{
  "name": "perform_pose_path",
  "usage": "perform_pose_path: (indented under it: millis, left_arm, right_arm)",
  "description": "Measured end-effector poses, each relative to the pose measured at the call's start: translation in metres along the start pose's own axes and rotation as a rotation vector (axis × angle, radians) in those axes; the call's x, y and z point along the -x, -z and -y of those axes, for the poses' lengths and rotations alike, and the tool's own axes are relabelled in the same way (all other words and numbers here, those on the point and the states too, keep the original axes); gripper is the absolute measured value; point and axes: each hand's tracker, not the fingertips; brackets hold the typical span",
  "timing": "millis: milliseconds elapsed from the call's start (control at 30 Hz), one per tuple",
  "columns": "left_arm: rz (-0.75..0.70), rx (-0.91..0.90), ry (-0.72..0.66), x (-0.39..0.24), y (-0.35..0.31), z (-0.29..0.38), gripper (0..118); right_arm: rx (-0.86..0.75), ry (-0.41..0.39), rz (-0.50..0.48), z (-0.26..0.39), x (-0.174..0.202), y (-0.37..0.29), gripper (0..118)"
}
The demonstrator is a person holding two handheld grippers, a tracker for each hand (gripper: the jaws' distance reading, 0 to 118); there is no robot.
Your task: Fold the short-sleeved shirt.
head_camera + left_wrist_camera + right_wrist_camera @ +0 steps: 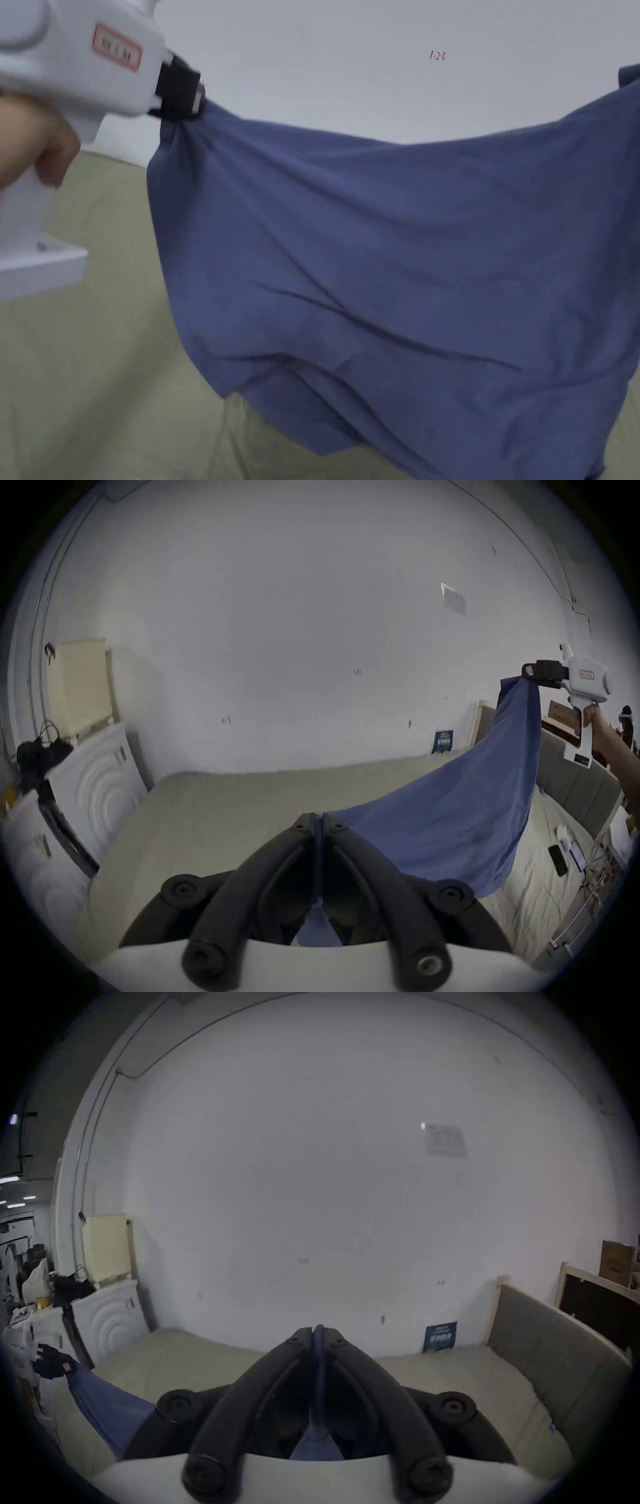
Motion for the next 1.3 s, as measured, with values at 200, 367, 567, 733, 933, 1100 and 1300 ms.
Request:
perform_pose_path:
  millis: [200, 367, 567, 733, 933, 1100, 1300]
  left_arm:
    - [-0.049, -0.084, 0.036, 0.004, 0.029, -0.076, 2]
    - [-0.109, -0.156, 0.039, 0.012, 0.039, -0.120, 2]
    - [-0.165, -0.228, 0.042, 0.024, 0.038, -0.156, 2]
    - [-0.188, -0.224, 0.056, 0.031, 0.034, -0.157, 2]
    - [-0.139, -0.116, 0.093, 0.037, 0.043, -0.114, 2]
    - [-0.098, -0.015, 0.089, 0.038, 0.047, -0.054, 2]
    - [-0.048, 0.020, 0.038, 0.043, 0.027, 0.001, 2]
  right_arm:
    - [-0.097, -0.009, 0.058, -0.043, -0.005, 0.016, 8]
    - [-0.168, -0.049, 0.065, -0.076, 0.004, 0.021, 8]
    - [-0.242, -0.092, 0.051, -0.114, 0.025, 0.015, 8]
    - [-0.243, -0.115, 0.019, -0.115, 0.039, 0.008, 8]
    - [-0.152, -0.092, -0.028, -0.059, 0.040, 0.006, 8]
    - [-0.053, -0.005, -0.044, -0.001, 0.035, -0.003, 8]
    - [-0.010, -0.027, -0.092, 0.046, 0.031, -0.045, 8]
